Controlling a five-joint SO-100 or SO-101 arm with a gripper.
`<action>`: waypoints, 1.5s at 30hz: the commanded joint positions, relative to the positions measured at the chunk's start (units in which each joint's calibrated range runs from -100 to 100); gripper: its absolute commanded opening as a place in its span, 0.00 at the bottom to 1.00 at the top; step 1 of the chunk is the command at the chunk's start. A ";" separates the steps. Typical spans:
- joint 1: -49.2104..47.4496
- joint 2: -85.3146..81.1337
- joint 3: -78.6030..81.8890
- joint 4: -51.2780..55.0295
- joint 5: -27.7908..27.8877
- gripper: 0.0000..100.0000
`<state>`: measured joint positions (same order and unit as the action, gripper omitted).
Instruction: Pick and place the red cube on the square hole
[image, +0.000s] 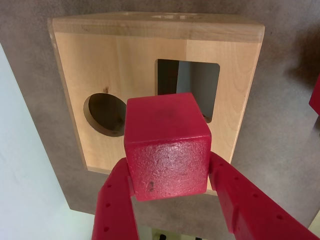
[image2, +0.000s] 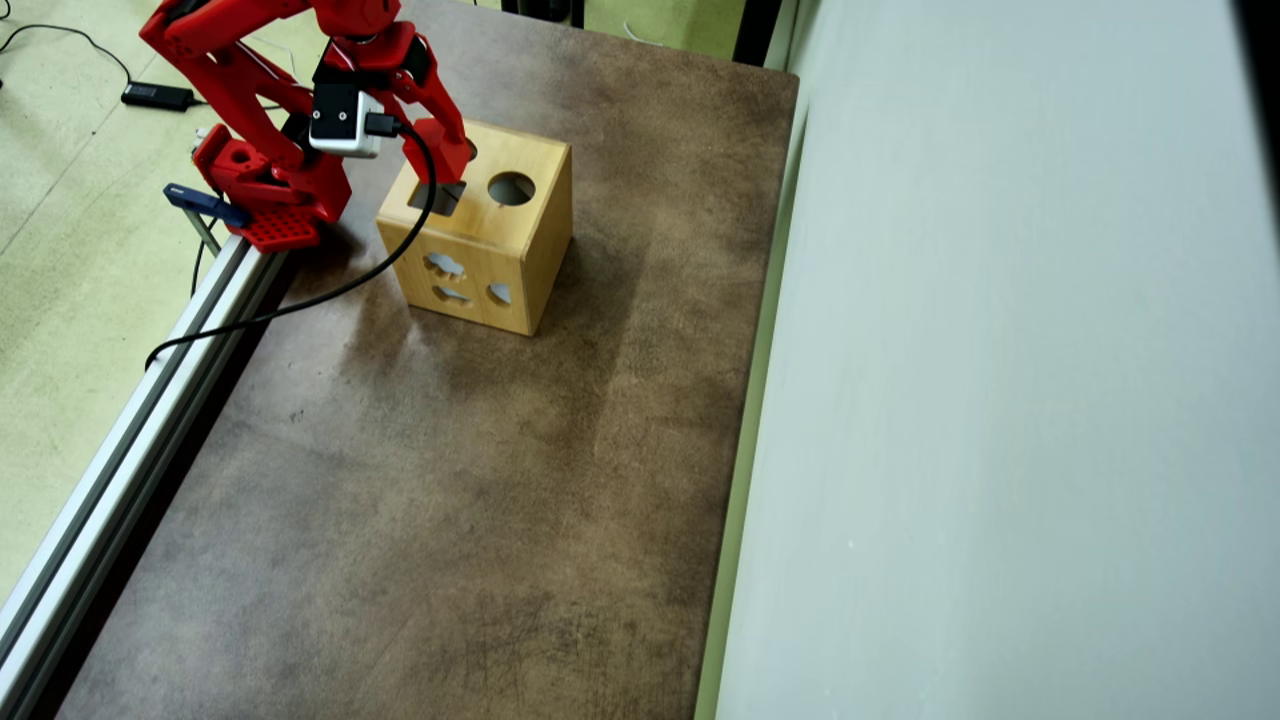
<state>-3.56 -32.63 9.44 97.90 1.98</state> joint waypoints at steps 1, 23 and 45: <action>0.36 -0.37 -0.22 0.25 0.34 0.02; 3.19 -0.37 2.28 0.17 0.39 0.02; 4.75 -1.22 4.34 0.09 0.34 0.02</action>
<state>0.18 -32.63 14.04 97.90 1.98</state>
